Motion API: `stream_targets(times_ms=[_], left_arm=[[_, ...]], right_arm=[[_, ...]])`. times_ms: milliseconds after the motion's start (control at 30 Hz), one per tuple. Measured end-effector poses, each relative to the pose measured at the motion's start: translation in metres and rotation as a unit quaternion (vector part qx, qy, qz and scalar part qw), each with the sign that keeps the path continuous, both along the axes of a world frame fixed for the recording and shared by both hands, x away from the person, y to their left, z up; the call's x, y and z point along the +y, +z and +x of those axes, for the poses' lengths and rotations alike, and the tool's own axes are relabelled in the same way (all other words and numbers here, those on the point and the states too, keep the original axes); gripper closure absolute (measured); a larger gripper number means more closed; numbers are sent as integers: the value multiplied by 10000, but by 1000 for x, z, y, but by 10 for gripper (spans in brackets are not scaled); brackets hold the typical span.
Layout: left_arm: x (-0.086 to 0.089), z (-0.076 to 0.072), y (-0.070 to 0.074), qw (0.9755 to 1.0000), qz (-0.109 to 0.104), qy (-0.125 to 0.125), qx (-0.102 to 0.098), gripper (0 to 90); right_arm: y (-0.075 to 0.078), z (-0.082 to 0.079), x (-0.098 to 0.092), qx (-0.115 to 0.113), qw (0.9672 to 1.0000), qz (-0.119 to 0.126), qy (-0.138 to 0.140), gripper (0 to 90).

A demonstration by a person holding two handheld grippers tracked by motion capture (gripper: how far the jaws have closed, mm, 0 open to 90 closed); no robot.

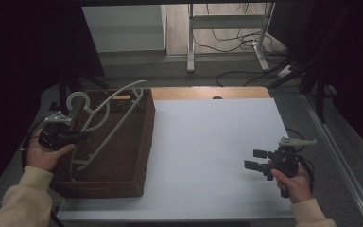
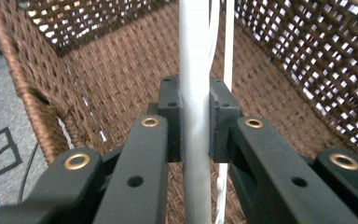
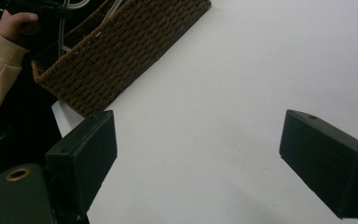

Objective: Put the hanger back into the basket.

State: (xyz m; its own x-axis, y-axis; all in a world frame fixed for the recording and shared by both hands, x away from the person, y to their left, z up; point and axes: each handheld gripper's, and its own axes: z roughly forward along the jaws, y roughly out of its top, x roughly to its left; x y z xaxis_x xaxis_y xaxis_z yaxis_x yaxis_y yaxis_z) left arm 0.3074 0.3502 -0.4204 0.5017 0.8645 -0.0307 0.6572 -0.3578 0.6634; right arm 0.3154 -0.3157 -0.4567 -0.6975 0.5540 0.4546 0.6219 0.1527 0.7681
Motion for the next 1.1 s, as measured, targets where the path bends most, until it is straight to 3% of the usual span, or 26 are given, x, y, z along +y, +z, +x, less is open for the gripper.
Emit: stream_targets(times_ms=[167, 300, 333, 367, 433, 467, 500, 533, 600, 700, 733, 933, 967, 1000, 1100], left_arm=[[0, 0, -9, 9998, 129, 39, 147, 789], [-1, 2, -20, 9988, 163, -6, 459, 785], [-1, 2, -20, 9988, 163, -6, 459, 773], [-3, 3, -21, 9984, 122, -107, 546, 696], [-7, 3, -19, 9988, 150, -67, 458, 452], [-7, 3, -19, 9988, 150, -67, 458, 371], [-9, 3, -18, 9990, 203, -15, 395, 371], [-13, 2, -16, 9993, 196, 91, 312, 272], [-16, 0, -15, 9994, 152, 189, 228, 213], [-18, -2, -14, 9993, 67, 323, 158, 179], [-21, -6, -13, 9988, -50, 477, 78, 179], [-35, -12, -11, 9985, -331, 414, 158, 183], [-42, -14, -9, 9982, -457, 368, 94, 184], [-42, -14, -9, 9982, -457, 368, 94, 184], [-56, -18, -4, 9977, -635, 230, -75, 188]], right_arm=[[0, 0, 0, 30, 10000, -3, 11, 114], [-2, 1, 0, 53, 10000, -27, 9, 114], [-2, 1, 0, 53, 10000, -27, 9, 114], [-2, 1, -1, 57, 10000, -23, 11, 114], [-2, 1, -1, 58, 10000, -22, 13, 114], [-2, 1, 0, 62, 10000, -22, 18, 113], [-2, 1, 0, 62, 10000, -22, 18, 113], [-2, 1, 0, 71, 10000, -19, 27, 114], [-2, 1, 0, 76, 10000, -28, 27, 113], [-2, 2, -1, 84, 10000, -16, 17, 113], [-3, 3, 0, 114, 9999, 29, 45, 113], [-6, 9, 2, 68, 10000, 32, 47, 118], [-7, 10, 3, -55, 9998, -150, -75, 117], [-7, 10, 3, -55, 9998, -150, -75, 117], [-8, 8, 4, -257, 9978, -584, -191, 116]])
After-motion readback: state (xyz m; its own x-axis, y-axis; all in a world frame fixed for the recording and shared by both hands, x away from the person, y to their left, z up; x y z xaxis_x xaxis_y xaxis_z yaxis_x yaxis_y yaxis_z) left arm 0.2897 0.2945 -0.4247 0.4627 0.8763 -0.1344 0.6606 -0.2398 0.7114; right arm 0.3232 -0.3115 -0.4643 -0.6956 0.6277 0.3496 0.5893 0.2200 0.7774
